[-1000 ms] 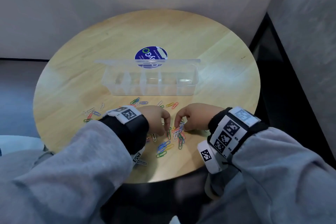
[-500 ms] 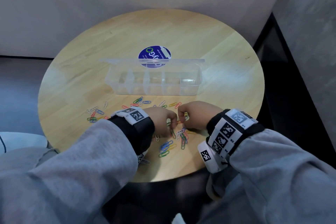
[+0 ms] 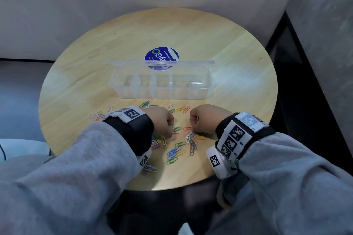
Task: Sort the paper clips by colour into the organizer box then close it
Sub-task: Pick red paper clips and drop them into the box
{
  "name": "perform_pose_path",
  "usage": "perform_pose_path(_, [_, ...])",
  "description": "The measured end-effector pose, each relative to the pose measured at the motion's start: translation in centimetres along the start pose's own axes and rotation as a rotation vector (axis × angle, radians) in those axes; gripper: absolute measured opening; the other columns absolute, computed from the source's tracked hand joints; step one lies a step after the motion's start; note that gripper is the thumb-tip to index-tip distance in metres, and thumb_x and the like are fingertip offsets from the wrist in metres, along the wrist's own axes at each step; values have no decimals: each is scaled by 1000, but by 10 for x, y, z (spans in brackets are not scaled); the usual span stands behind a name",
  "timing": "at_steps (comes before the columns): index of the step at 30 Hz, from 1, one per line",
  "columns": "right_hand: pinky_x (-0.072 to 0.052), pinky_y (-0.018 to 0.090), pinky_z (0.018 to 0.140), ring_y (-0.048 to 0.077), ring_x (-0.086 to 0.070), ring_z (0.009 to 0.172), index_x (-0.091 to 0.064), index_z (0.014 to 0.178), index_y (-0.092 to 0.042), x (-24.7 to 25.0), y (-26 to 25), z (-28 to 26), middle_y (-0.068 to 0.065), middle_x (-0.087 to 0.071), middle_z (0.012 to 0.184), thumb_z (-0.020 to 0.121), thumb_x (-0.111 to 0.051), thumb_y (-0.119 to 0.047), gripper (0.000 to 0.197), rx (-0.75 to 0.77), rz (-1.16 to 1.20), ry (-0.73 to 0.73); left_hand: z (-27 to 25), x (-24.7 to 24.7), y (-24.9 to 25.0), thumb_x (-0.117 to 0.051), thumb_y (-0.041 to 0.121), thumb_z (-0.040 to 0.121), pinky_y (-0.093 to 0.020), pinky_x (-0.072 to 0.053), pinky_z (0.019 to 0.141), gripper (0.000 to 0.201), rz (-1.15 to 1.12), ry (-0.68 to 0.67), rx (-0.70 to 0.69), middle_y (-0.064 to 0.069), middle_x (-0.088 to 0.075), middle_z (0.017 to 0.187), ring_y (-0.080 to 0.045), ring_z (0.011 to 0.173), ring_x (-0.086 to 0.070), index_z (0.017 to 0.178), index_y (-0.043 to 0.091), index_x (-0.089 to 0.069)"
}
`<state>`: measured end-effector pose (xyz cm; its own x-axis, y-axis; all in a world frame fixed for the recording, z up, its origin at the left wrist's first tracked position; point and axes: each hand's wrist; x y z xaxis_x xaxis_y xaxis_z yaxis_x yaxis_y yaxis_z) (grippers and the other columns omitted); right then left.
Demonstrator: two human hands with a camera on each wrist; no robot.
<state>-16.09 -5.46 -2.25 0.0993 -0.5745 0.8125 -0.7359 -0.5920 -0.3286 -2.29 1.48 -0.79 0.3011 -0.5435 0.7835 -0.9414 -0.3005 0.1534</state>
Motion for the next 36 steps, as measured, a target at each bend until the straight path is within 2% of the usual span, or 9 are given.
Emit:
perform_pose_path(3, [-36, 20, 52, 18, -51, 77, -54, 77, -19, 3, 0, -2, -2, -55, 83, 81, -59, -14, 8, -10, 26, -13, -1, 4, -2, -60, 15, 79, -19, -32, 48, 17, -21, 26, 22, 10, -50, 64, -5, 57, -44, 67, 24, -51])
perform_pose_path(9, [-39, 23, 55, 17, -52, 68, -48, 64, -22, -1, 2, 1, -2, -55, 71, 78, -63, -17, 22, -34, 28, -110, -2, 4, 0, -62, 15, 78, -19, -35, 50, 15, -92, 31, 33, 8, -49, 64, -7, 56, -43, 69, 21, -52])
perform_pose_path(12, [-34, 24, 54, 17, -48, 75, -44, 66, -21, -1, 0, 2, -4, -49, 71, 85, -62, -31, 28, -2, -10, -44, -2, 8, -4, -70, 15, 74, -21, -36, 54, 23, -256, 19, 15, 8, -50, 60, -7, 56, -44, 61, 22, -52])
perform_pose_path(17, [-37, 25, 64, 18, -50, 84, -52, 83, -23, -2, -3, 3, -7, -49, 80, 85, -57, -14, 11, 43, 21, 11, -4, 17, -11, -71, 1, 72, -19, -31, 48, 35, -642, 12, -27, 7, -49, 47, -11, 47, -36, 51, 17, -48])
perform_pose_path(20, [-36, 24, 62, 18, -49, 85, -58, 88, -20, 0, -7, 3, -4, -53, 84, 86, -52, -11, 11, 56, 0, -3, -3, 16, -14, -62, -11, 76, -14, -27, 39, 33, -836, -10, -50, 5, -50, 45, -11, 44, -32, 58, 14, -50])
perform_pose_path(23, [-38, 25, 62, 19, -51, 83, -59, 90, -16, 0, -9, 4, 3, -59, 93, 86, -50, -12, 11, 24, -39, -13, -2, 14, -14, -47, -14, 82, -12, -28, 38, 32, -996, -54, -23, 1, -47, 51, -8, 40, -35, 75, 15, -58])
perform_pose_path(26, [-38, 24, 57, 20, -53, 80, -56, 83, -16, -1, -9, 3, 2, -59, 87, 84, -55, -16, 2, -8, -31, -34, 1, 12, -13, -32, -12, 83, -12, -26, 35, 37, -1079, -90, 6, 0, -41, 53, -5, 37, -36, 78, 11, -61])
perform_pose_path(32, [-41, 24, 59, 14, -48, 63, -54, 65, -16, 8, -2, -1, -2, -53, 66, 81, -62, -20, 19, -38, 177, -38, 1, 12, -18, -24, -3, 84, -11, -25, 33, 32, -1226, -141, 63, -2, -36, 52, -7, 33, -38, 63, 7, -46])
perform_pose_path(36, [-37, 20, 49, 11, -44, 47, -56, 70, -13, 15, 6, -8, -3, -53, 56, 81, -61, -18, 13, -59, 374, -52, 1, 14, -19, -26, 12, 84, -13, -26, 35, 33, -1329, -205, 57, -2, -38, 53, -11, 38, -38, 55, 9, -41])
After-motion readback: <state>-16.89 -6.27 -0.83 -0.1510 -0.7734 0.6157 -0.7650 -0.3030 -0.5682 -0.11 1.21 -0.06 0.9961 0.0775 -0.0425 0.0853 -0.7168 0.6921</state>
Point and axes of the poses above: each hand's wrist, its own z-axis towards the middle knuckle, its own x-axis out of the back of the hand, y = z × x
